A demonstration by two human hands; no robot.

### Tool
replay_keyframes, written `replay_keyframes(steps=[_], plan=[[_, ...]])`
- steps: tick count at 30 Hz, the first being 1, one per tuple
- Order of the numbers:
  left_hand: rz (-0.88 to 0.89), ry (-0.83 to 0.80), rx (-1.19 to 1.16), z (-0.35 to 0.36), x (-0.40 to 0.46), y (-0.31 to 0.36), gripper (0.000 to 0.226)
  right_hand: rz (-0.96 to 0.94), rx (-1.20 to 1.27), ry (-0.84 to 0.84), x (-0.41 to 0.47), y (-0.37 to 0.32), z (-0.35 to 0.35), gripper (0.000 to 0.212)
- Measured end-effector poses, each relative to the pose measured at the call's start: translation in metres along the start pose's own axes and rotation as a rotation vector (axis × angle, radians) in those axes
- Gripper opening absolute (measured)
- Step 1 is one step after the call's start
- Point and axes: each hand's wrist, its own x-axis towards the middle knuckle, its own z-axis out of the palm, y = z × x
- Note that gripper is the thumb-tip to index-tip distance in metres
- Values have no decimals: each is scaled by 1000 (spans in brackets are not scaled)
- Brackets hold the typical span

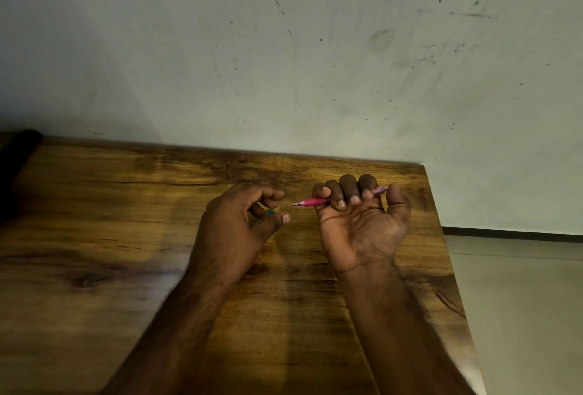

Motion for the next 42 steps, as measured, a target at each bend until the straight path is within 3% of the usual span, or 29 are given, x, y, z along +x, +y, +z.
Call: replay_keyframes(steps=[42], plan=[[-20, -13, -24, -1, 0, 0, 33, 31, 0, -2, 1, 0, -1, 43]])
